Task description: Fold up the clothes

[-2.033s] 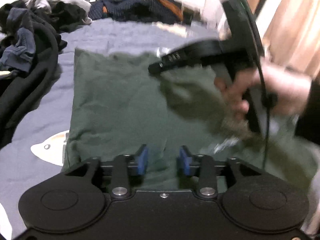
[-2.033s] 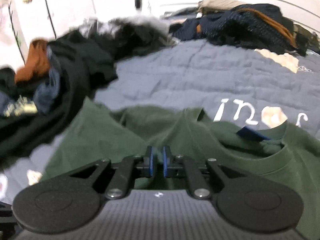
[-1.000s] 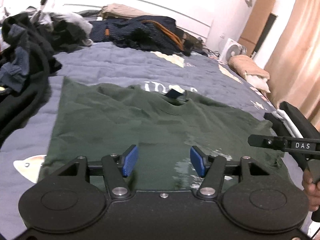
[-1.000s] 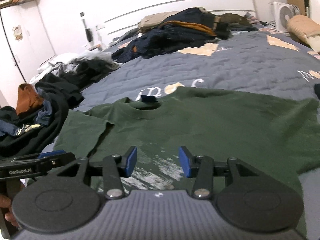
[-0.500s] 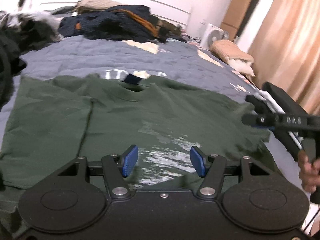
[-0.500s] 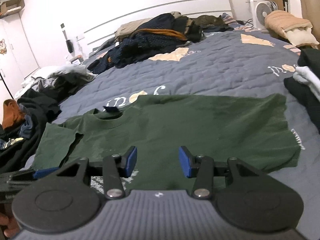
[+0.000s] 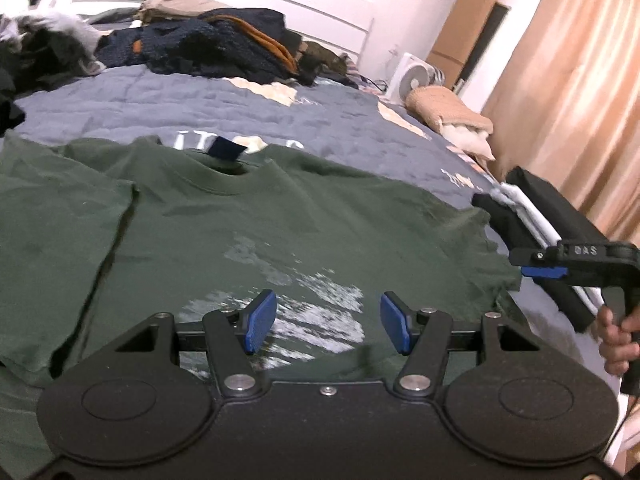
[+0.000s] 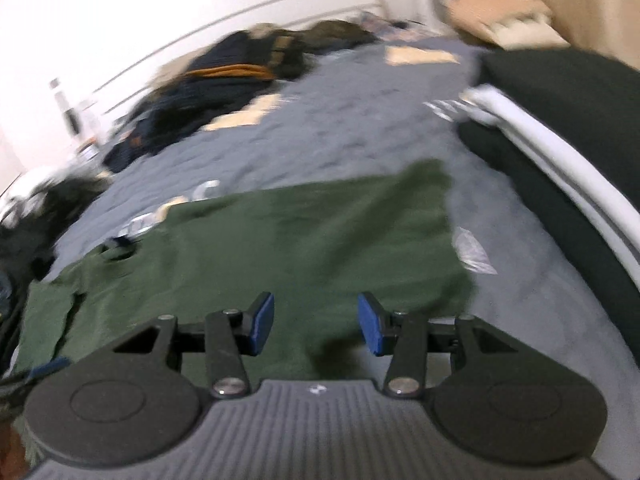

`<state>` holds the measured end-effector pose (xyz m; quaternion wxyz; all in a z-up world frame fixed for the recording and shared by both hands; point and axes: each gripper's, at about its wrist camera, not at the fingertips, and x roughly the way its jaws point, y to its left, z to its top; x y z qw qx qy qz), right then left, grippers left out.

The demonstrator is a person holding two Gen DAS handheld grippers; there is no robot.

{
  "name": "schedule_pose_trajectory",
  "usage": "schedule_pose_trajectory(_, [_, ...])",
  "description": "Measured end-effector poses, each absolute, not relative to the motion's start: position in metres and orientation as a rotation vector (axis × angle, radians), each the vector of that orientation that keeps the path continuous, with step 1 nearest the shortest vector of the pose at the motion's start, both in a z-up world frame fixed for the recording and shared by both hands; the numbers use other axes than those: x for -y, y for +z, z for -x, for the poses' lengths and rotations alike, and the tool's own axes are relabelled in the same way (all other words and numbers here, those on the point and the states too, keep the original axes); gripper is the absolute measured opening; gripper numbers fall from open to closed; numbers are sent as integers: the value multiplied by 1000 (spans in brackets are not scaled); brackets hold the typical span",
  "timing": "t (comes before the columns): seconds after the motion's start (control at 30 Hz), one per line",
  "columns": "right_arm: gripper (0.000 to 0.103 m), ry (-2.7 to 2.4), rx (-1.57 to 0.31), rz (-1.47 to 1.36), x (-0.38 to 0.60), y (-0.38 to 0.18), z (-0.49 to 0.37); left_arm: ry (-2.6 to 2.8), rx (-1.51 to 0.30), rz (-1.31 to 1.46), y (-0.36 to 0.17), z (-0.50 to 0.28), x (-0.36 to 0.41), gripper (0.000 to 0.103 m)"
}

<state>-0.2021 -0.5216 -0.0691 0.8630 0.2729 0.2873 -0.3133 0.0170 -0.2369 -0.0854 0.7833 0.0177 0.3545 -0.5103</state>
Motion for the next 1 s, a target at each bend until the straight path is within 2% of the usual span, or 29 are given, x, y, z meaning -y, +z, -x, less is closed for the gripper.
schedule_pose_trajectory(0.3, [46,-762,-593,-782,564,-91,230,-1127,-741,-21,-75,9,251,57])
schedule_pose_trajectory(0.6, [46,-831,-482,-1097,598,-113,251,-1085,-760,91,-83,26,266,58])
schedule_pose_trajectory(1.0, [46,-831,-424,-1283,599,-126,259,-1124,-744,34,-82,38,274,61])
